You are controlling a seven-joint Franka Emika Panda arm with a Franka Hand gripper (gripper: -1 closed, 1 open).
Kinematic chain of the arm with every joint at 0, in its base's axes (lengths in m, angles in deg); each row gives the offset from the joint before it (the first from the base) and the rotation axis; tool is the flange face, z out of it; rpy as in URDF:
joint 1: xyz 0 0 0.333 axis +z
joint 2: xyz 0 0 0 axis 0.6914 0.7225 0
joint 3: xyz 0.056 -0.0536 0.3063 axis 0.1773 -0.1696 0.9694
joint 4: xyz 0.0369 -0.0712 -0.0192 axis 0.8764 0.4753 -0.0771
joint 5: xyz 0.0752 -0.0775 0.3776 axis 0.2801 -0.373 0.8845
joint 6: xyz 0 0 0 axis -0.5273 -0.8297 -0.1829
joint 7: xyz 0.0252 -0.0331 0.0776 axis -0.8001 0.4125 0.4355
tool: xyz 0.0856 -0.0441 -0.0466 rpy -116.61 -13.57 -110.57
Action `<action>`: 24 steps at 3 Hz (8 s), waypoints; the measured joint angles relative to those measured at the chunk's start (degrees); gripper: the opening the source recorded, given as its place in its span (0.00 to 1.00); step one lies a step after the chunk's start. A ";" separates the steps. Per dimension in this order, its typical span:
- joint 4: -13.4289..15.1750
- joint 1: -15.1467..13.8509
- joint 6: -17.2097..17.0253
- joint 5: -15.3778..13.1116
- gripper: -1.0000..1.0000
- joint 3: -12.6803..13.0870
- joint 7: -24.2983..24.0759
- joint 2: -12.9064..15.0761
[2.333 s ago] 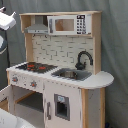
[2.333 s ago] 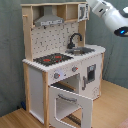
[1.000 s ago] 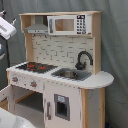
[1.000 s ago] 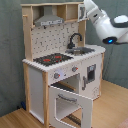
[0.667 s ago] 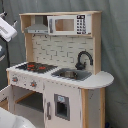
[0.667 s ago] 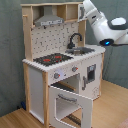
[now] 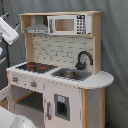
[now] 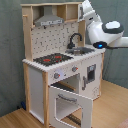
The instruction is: Play with the kitchen
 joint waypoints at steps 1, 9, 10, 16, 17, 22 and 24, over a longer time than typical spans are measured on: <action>-1.77 -3.22 -1.97 2.32 1.00 2.45 -4.41 0.16; -29.97 -41.36 -2.22 24.58 1.00 26.34 -22.60 2.28; -33.65 -45.75 -2.21 27.40 1.00 28.62 -23.19 2.30; -32.57 -51.28 -15.47 35.71 0.00 29.49 -25.86 9.12; -32.38 -49.61 -21.09 35.70 0.00 29.44 -25.80 10.29; -18.28 -30.51 -22.78 35.08 0.00 12.01 -25.05 12.43; -12.07 -22.01 -22.64 33.93 0.00 4.46 -25.08 12.36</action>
